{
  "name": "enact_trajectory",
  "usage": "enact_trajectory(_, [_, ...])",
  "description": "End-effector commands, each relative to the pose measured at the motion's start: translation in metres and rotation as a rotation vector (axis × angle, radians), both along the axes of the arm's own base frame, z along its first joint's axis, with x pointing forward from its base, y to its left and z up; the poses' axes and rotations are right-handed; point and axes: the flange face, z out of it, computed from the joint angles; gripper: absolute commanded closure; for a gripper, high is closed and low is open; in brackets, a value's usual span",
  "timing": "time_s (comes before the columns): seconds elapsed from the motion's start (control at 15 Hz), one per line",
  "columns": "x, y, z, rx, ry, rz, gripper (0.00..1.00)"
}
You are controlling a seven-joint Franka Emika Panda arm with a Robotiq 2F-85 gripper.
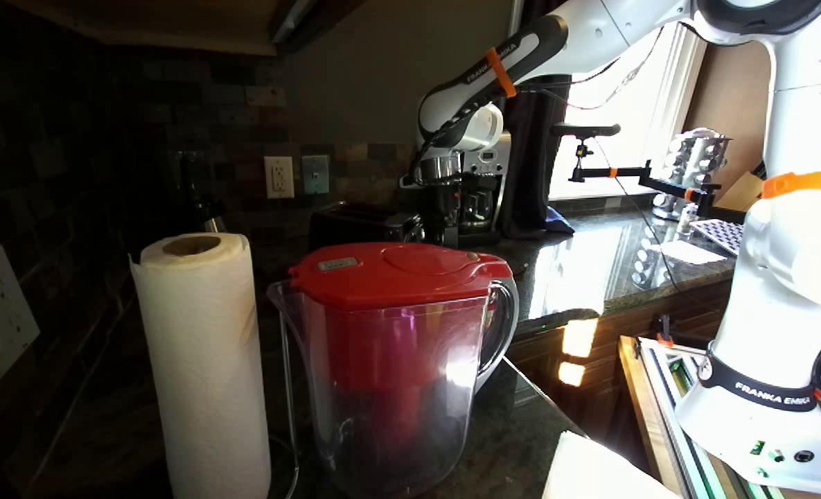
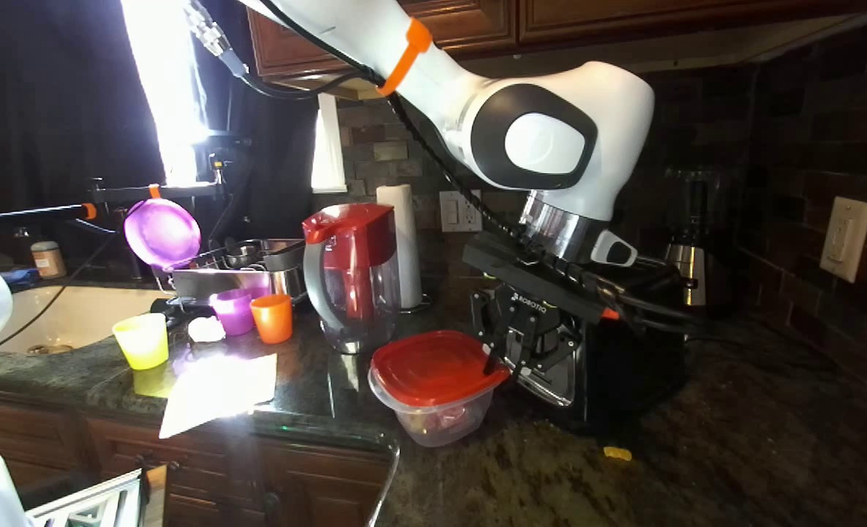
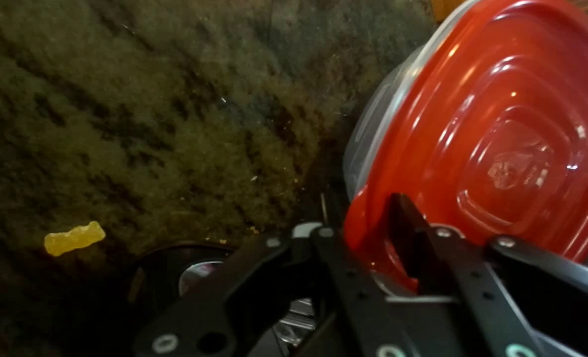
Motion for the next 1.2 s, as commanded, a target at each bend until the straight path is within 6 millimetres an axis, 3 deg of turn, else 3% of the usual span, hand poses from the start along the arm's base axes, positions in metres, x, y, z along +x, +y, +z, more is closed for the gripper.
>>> enact_trajectory(0.0, [-0.005,0.003,-0.001,-0.017,0.015,-0.007,0.97])
enact_trajectory(1.13, [-0.014,0.009,0.019,-0.037,-0.014,0.011,0.95])
